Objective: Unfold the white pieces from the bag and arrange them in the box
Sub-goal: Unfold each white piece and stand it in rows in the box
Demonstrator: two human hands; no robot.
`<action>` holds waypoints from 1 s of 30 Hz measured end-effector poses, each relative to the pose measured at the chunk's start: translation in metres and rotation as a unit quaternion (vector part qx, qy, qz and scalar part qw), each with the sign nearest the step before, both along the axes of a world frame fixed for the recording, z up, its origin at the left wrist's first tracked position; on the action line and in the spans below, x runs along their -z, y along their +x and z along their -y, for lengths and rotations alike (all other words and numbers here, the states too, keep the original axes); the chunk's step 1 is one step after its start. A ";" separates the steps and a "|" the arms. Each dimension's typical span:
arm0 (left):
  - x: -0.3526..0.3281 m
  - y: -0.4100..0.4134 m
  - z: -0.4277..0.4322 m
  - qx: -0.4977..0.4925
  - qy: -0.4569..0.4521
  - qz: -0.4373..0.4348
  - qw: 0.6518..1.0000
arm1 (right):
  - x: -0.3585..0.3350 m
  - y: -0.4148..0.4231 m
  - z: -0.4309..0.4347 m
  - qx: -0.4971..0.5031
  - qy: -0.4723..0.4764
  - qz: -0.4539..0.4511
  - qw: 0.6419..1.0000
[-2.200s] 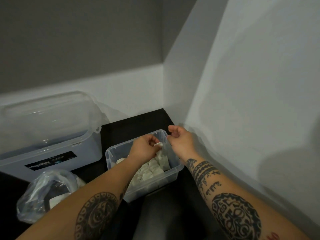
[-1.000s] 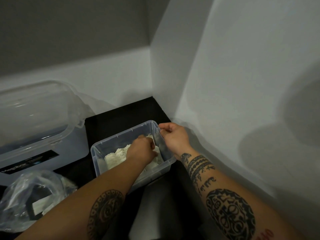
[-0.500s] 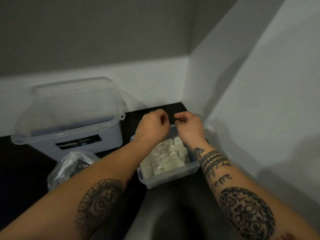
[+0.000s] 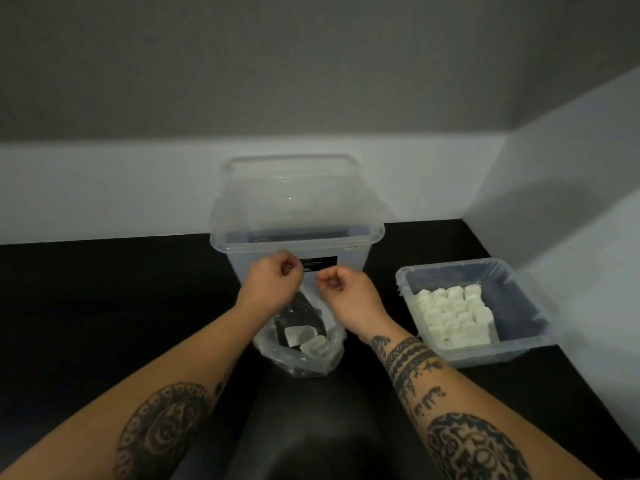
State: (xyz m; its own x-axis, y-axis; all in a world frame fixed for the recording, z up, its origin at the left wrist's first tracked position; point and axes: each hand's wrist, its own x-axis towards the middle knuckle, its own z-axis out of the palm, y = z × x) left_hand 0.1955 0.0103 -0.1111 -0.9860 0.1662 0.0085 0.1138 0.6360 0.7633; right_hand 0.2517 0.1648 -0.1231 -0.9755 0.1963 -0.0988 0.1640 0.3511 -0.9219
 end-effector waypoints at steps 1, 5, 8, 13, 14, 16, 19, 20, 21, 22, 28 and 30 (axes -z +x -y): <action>0.010 0.002 0.007 0.017 -0.013 0.024 0.999 | 0.008 0.002 0.008 0.005 0.008 0.018 1.000; 0.050 0.009 0.015 0.113 -0.114 0.075 0.984 | 0.038 0.017 0.023 0.017 0.080 0.137 0.987; 0.078 0.011 0.016 0.156 -0.188 0.126 0.961 | 0.051 0.032 0.020 0.032 0.134 0.186 0.973; 0.101 0.012 0.005 0.163 -0.256 0.168 0.938 | 0.050 0.040 0.015 0.045 0.122 0.166 0.977; 0.104 0.013 0.001 0.164 -0.271 0.164 0.934 | 0.047 0.037 0.015 0.048 0.123 0.166 0.977; 0.107 0.016 -0.005 0.163 -0.273 0.166 0.933 | 0.041 0.030 0.014 0.055 0.113 0.177 0.976; 0.104 0.019 -0.010 0.149 -0.316 0.157 0.924 | 0.034 0.023 0.010 0.089 0.022 0.202 0.975; 0.104 0.019 -0.011 0.147 -0.330 0.148 0.921 | 0.035 0.022 0.008 0.107 -0.009 0.201 0.974; 0.103 0.019 -0.011 0.147 -0.336 0.139 0.920 | 0.037 0.021 0.005 0.125 -0.023 0.194 0.973; 0.100 0.018 -0.010 0.148 -0.335 0.129 0.921 | 0.040 0.020 0.002 0.139 -0.024 0.186 0.972; 0.091 0.020 -0.003 0.147 -0.283 0.111 0.941 | 0.061 0.017 0.000 0.178 0.175 0.110 0.962; 0.087 0.023 -0.003 0.135 -0.189 0.114 0.966 | 0.064 0.015 0.004 0.157 0.218 0.114 0.956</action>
State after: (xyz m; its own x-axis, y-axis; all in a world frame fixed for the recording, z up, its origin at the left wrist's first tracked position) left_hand 0.2182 0.0131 -0.1981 -0.8754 0.3660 -0.3159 0.1704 0.8450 0.5068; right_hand 0.2666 0.1608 -0.1872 -0.8240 0.5480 -0.1438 0.5044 0.5940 -0.6267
